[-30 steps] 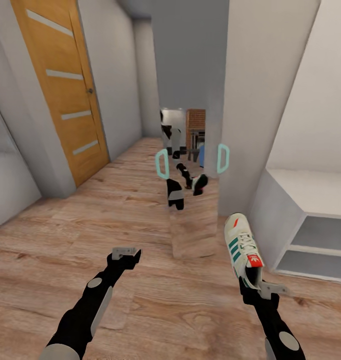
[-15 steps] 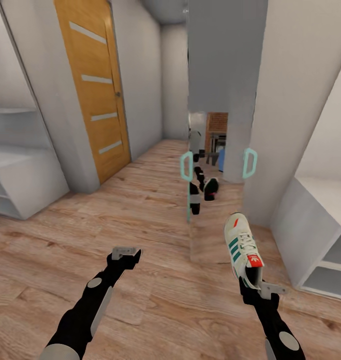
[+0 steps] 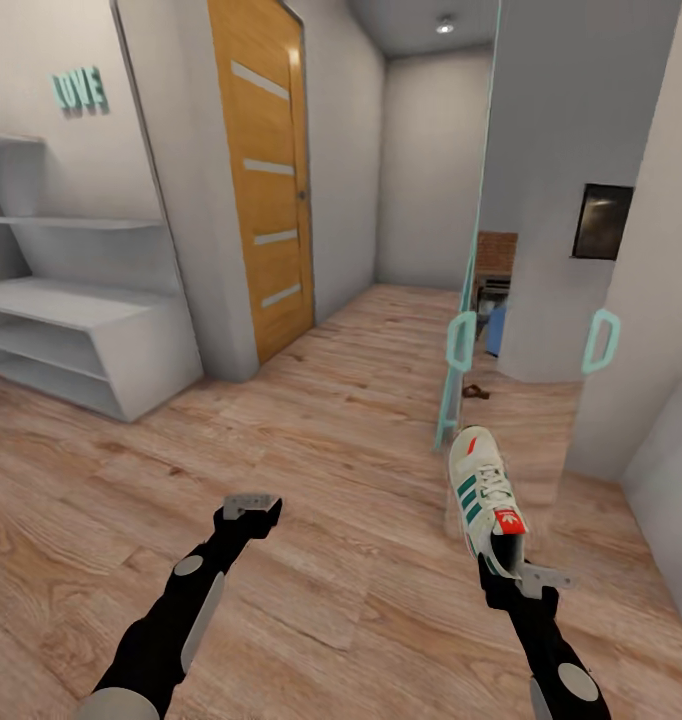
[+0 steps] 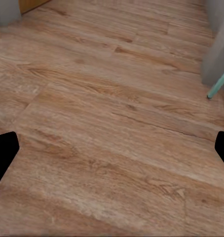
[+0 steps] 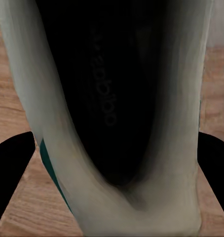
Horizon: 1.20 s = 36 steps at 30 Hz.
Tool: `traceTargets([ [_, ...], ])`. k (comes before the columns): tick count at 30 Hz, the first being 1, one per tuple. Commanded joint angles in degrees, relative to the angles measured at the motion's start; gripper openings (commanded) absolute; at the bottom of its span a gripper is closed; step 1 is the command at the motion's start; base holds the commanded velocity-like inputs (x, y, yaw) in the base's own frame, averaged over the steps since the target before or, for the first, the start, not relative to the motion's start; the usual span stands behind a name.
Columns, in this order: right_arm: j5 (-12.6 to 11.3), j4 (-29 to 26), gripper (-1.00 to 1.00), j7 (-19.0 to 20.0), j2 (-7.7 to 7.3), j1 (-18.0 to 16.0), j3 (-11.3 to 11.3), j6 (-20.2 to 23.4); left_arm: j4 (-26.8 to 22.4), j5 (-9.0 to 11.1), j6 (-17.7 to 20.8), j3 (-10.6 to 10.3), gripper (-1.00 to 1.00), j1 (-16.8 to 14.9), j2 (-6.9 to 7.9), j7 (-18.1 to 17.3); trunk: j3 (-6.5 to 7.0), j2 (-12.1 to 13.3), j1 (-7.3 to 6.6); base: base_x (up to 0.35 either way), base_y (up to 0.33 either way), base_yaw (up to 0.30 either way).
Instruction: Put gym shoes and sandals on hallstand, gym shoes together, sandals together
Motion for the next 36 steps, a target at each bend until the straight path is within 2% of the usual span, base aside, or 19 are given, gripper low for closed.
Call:
traceTargets([
  [1, 0.1, 0.0, -1.00, -0.1, 0.00, 0.0, 0.0, -0.1, 0.0, 0.4, 0.3, 0.0, 1.00, 0.0, -0.02, -0.2, 0.01, 0.0, -0.01, 0.000, 0.310, 0.256],
  [15, 0.1, 0.0, -1.00, -0.1, 0.00, 0.0, 0.0, -0.1, 0.0, 0.4, 0.3, 0.0, 1.00, -0.1, -0.02, -0.2, 0.79, 0.0, -0.01, 0.016, 0.310, 0.255],
  [36, 0.1, 0.0, -1.00, -0.1, 0.02, 0.0, 0.0, -0.1, 0.0, 0.4, 0.3, 0.0, 1.00, 0.0, -0.02, -0.2, 1.96, 0.0, -0.01, 0.156, 0.306, 0.253],
])
